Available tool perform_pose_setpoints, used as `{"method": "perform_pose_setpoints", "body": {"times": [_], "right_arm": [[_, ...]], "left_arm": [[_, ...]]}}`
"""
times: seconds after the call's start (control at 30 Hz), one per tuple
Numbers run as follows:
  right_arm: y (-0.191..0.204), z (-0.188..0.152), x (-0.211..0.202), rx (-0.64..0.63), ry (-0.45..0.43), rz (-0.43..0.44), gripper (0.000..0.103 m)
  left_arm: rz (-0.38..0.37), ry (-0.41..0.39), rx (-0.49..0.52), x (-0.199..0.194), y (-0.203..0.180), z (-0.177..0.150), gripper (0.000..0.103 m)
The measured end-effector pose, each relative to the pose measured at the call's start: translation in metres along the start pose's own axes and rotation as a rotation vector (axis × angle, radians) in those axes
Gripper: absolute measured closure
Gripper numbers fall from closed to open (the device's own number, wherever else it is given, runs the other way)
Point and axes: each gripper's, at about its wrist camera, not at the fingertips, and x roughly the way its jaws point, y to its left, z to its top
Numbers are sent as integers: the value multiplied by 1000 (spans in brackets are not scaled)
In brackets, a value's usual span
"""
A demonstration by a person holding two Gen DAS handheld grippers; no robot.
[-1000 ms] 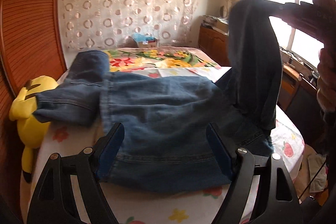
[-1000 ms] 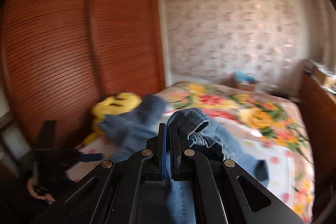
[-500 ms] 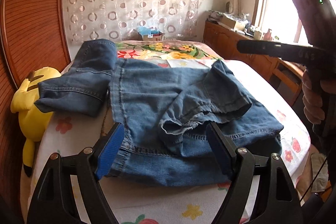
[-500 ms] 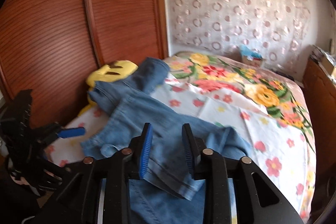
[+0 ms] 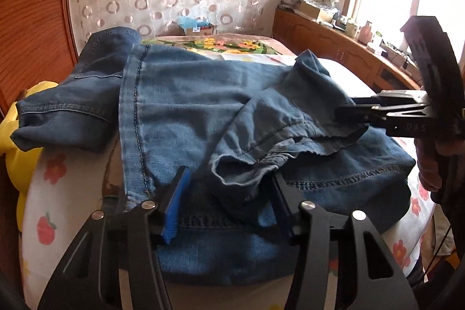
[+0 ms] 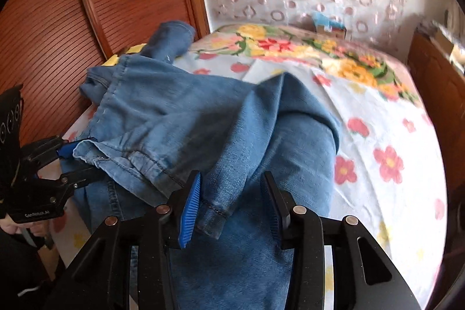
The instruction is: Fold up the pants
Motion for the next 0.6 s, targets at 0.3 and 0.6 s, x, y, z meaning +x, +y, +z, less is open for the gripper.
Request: {"method": "perform_pose_setpoints", "body": {"times": [0.3, 0.6], "right_arm": [[15, 59, 9, -12, -40, 122, 96], [83, 165, 27, -88, -114, 219, 96]], "left_arm": [[-48, -81, 0, -32, -10, -1, 91], [-50, -155, -66, -75, -2, -22, 92]]}}
